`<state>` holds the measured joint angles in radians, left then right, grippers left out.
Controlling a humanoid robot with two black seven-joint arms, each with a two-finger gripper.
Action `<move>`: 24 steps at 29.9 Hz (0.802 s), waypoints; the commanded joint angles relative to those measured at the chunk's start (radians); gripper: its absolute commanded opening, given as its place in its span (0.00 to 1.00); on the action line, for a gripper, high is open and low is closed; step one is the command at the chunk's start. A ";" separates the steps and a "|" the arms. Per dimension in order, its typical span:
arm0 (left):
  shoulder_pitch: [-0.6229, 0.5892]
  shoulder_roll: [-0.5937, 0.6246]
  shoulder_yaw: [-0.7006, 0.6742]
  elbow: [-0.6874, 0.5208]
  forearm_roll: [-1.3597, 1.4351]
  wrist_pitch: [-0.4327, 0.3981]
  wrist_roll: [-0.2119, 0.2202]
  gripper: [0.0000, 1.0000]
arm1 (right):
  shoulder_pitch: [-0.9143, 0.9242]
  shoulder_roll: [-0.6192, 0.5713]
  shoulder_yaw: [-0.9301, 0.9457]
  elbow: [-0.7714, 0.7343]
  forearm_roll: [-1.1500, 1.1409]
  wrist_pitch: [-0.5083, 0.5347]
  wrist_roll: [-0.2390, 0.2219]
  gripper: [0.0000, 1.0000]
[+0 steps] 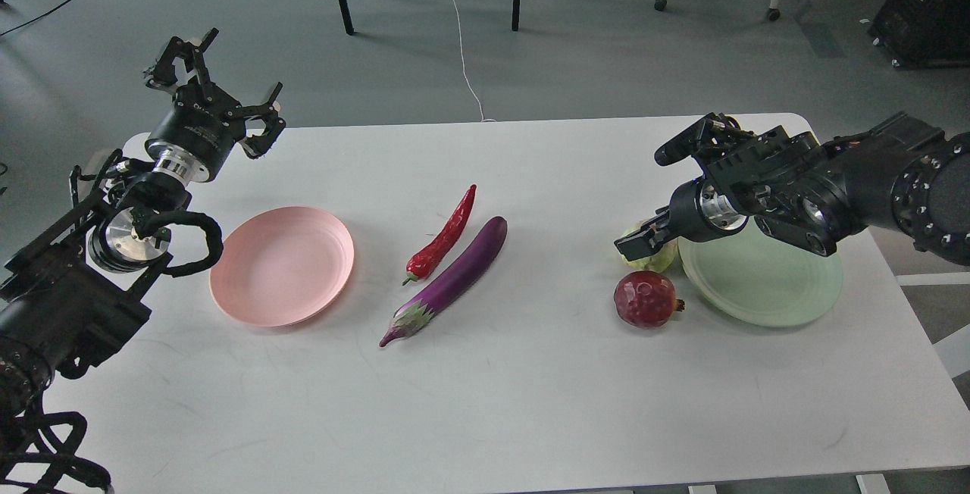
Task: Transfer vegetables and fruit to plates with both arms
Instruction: 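Reach the right gripper to the pale green fruit and grasp it, then lift the fruit and set it on the green plate, release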
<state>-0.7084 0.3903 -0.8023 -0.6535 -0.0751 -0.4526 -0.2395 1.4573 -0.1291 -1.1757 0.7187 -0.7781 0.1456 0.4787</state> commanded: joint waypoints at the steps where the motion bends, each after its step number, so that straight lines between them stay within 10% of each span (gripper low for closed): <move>1: 0.000 0.002 -0.002 0.000 -0.002 0.000 -0.001 0.98 | -0.005 -0.001 -0.001 0.002 0.000 0.000 0.000 0.70; 10: 0.000 0.027 -0.002 -0.001 -0.002 0.000 -0.001 0.98 | 0.097 -0.104 0.050 0.033 0.025 0.000 -0.003 0.52; 24: -0.002 0.032 0.000 -0.001 -0.002 0.002 0.000 0.98 | 0.035 -0.469 0.087 0.111 -0.007 -0.037 -0.003 0.56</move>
<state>-0.7086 0.4227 -0.8022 -0.6552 -0.0768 -0.4514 -0.2395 1.5260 -0.5446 -1.0985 0.8231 -0.7848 0.1310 0.4737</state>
